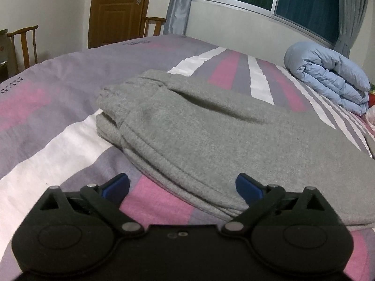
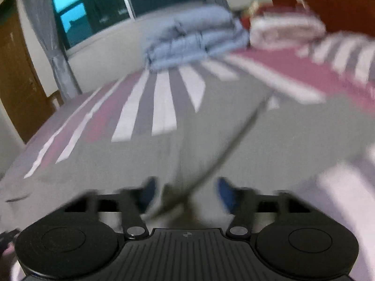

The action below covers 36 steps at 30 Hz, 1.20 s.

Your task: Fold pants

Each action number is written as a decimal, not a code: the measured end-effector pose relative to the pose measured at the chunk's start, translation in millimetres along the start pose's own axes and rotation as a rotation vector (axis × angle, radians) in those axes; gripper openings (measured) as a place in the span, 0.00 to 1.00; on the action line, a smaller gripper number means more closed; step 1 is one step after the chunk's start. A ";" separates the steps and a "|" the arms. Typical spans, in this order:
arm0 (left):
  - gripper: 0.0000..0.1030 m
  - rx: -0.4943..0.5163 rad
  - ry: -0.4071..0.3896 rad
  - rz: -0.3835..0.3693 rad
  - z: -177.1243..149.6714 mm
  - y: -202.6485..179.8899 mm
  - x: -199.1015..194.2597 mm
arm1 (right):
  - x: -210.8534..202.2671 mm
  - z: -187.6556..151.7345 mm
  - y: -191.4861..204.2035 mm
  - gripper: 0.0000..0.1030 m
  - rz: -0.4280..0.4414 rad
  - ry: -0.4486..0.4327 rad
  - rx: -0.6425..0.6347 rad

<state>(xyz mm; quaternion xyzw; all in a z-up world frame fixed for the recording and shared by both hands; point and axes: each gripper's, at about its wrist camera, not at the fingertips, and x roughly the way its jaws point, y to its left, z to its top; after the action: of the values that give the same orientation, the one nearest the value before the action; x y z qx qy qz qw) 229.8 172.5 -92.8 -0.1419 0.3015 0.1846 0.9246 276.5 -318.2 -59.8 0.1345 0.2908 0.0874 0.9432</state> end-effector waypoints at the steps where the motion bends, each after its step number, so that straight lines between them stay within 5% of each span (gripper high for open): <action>1: 0.90 -0.001 0.000 -0.001 0.3 0.0 0.6 | 7.2 7.6 6.5 0.65 0.002 -0.004 -0.038; 7: 0.91 -0.002 0.000 -0.004 0.1 0.9 0.6 | 79.0 22.6 37.0 0.48 -0.130 0.094 -0.308; 8: 0.91 -0.001 0.000 -0.004 0.0 1.0 0.7 | 83.9 18.6 31.4 0.37 -0.159 0.099 -0.338; 9: 0.91 0.001 -0.001 -0.005 -0.1 1.1 0.5 | 86.5 19.4 20.7 0.11 -0.167 0.115 -0.331; 10: 0.91 0.002 -0.001 -0.007 -0.1 1.7 0.5 | 81.8 18.0 7.7 0.05 -0.142 0.132 -0.281; 14: 0.91 0.004 -0.004 -0.008 -0.2 2.0 1.1 | 43.8 -3.3 -34.2 0.05 -0.119 0.115 -0.154; 17: 0.92 0.005 -0.005 -0.006 -0.5 2.0 1.1 | 38.9 -31.3 -49.5 0.15 -0.111 0.140 -0.136; 21: 0.92 0.004 -0.008 -0.004 -0.8 2.0 1.0 | 24.2 -16.9 -43.8 0.25 -0.107 0.069 -0.153; 31: 0.93 0.004 -0.003 0.000 0.5 1.7 3.0 | 94.6 23.6 -23.3 0.25 -0.143 0.129 -0.392; 36: 0.93 0.005 -0.005 -0.001 0.8 2.5 3.9 | 57.4 27.7 -92.6 0.24 -0.095 0.049 -0.068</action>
<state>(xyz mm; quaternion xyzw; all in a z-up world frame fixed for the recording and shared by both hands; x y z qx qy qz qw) 232.1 176.0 -95.0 -0.1393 0.2995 0.1838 0.9258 347.1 -397.7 -96.2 0.0863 0.3168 0.0556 0.9429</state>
